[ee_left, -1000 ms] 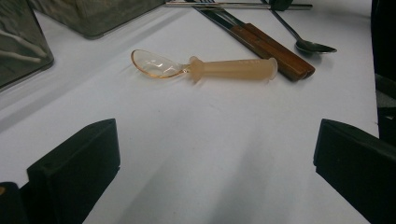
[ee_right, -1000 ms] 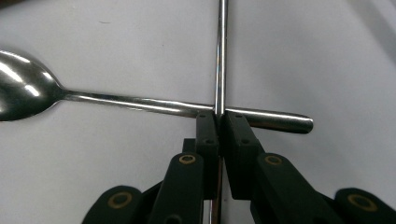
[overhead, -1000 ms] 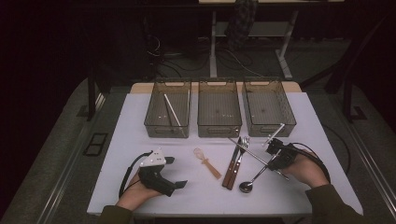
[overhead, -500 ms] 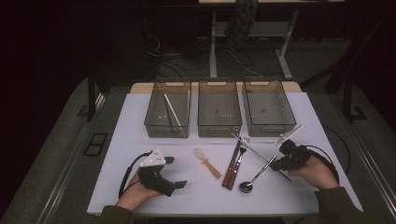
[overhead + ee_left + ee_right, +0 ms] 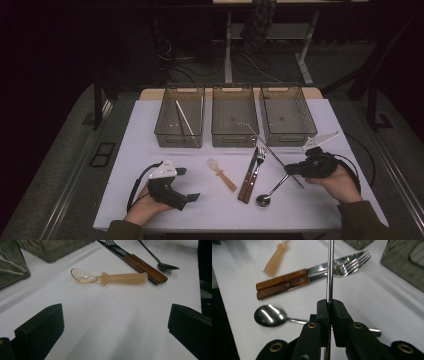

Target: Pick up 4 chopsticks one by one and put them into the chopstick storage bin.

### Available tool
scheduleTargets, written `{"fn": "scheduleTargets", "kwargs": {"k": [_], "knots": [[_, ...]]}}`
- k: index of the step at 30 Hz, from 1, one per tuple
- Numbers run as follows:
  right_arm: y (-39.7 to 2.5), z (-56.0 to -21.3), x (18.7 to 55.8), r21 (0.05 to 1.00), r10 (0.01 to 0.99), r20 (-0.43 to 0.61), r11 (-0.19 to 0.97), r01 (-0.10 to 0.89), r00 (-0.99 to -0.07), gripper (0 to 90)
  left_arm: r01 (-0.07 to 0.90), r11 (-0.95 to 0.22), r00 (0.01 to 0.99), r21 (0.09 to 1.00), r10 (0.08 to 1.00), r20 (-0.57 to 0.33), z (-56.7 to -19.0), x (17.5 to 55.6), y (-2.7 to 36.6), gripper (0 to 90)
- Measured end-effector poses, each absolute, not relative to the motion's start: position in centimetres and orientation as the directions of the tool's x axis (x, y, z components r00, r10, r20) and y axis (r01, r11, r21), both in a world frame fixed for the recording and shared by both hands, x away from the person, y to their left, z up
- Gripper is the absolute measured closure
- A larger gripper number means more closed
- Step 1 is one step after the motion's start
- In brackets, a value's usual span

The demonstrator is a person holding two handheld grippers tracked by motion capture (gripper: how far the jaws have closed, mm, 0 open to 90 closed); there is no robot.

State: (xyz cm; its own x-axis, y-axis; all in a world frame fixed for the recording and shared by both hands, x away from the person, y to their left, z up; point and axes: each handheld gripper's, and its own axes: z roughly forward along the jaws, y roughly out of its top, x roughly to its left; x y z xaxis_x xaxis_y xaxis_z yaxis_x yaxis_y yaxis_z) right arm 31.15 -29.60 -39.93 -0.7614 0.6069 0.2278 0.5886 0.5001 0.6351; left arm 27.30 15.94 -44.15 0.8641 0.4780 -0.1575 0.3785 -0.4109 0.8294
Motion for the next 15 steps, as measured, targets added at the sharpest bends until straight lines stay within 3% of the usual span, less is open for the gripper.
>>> {"fn": "scheduleTargets", "kwargs": {"k": [15], "knots": [[-28.9, -39.44, 31.37, 0.744, 0.61, 0.239, 0.386, 0.546, -0.756, 84.8, 0.379, -0.408, 0.864, 0.83, 0.477, -0.16, -44.15, 27.27, 15.92, 0.0]]}}
